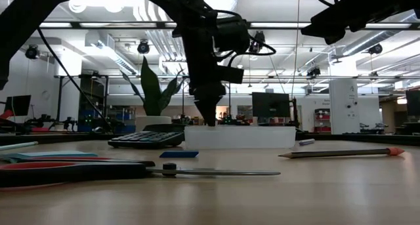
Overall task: Pack school essentials
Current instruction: Put the yellow pencil into the supplies box
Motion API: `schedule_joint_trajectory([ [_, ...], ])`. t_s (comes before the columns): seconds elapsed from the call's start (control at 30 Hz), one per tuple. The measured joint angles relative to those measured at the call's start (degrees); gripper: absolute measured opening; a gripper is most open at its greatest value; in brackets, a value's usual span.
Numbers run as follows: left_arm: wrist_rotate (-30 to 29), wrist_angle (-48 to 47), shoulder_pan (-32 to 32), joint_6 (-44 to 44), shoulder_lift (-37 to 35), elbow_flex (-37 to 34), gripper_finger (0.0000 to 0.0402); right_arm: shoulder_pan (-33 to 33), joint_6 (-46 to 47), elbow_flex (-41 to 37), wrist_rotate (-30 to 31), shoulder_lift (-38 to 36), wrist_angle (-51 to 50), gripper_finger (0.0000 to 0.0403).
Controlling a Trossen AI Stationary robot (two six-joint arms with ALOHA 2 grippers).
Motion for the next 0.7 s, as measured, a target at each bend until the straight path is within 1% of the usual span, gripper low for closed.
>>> schedule_joint_trajectory([
  [0.13, -0.03, 3.27, 0.02, -0.11, 0.00, -0.28, 0.0001, -0.02, 0.00, 0.00, 0.00, 0.00, 0.00, 0.0226],
  [0.27, -0.03, 3.01, -0.14, -0.11, -0.21, 0.14, 0.0001, 0.00, 0.00, 0.00, 0.00, 0.05, 0.00, 0.0226],
  [0.33, -0.02, 1.22, -0.24, -0.12, -0.87, 0.42, 0.0001, -0.02, 0.00, 0.00, 0.00, 0.07, -0.02, 0.0226],
  [0.5, -0.24, -6.61, -0.18, -0.11, -3.19, -0.06, 0.0001, 0.00, -0.02, 0.00, 0.00, 0.07, -0.20, 0.0226],
  [0.7, -0.34, -5.45, 0.56, -0.11, -3.84, -1.89, 0.0001, -0.02, -0.20, -0.02, 0.00, 0.11, -0.44, 0.0226],
])
